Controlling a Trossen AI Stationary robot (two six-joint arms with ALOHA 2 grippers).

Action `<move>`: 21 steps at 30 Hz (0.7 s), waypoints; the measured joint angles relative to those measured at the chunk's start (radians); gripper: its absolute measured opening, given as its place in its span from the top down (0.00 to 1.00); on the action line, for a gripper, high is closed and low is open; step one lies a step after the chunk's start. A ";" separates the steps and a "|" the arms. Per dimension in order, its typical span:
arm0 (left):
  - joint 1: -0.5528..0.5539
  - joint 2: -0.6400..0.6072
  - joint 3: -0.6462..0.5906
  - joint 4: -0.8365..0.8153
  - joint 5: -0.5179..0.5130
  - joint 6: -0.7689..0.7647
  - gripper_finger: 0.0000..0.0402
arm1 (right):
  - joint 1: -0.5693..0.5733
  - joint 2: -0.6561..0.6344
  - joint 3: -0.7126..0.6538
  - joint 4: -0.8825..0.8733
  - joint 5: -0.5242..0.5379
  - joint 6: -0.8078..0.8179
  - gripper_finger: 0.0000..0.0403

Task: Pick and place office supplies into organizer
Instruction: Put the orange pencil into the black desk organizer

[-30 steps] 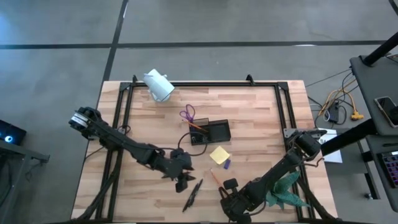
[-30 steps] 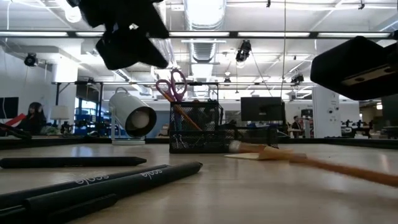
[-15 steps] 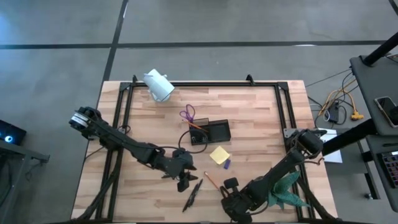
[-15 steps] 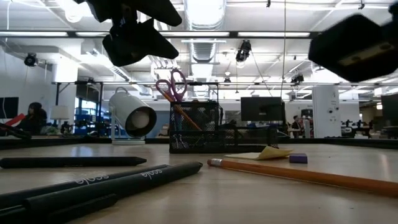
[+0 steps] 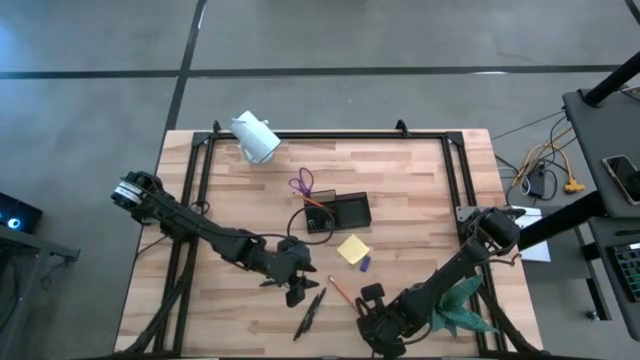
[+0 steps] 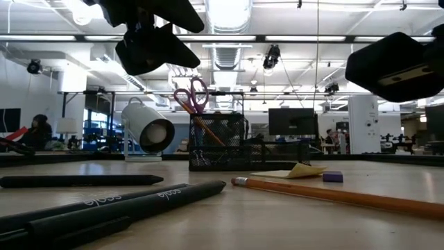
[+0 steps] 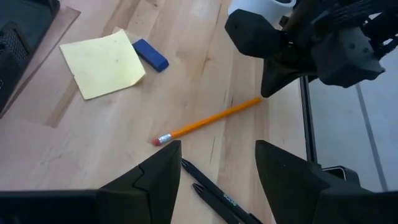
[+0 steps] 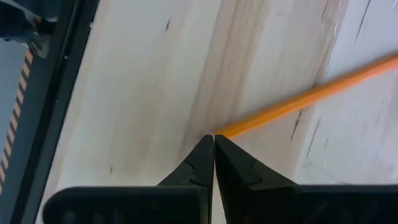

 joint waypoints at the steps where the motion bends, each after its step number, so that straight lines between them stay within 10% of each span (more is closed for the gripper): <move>1: 0.000 0.000 0.000 0.000 0.000 0.000 0.53 | 0.000 0.000 -0.004 0.012 -0.001 0.000 0.98; 21: 0.045 0.130 0.028 0.119 0.097 0.002 0.53 | 0.003 0.003 -0.051 0.076 -0.001 0.003 0.98</move>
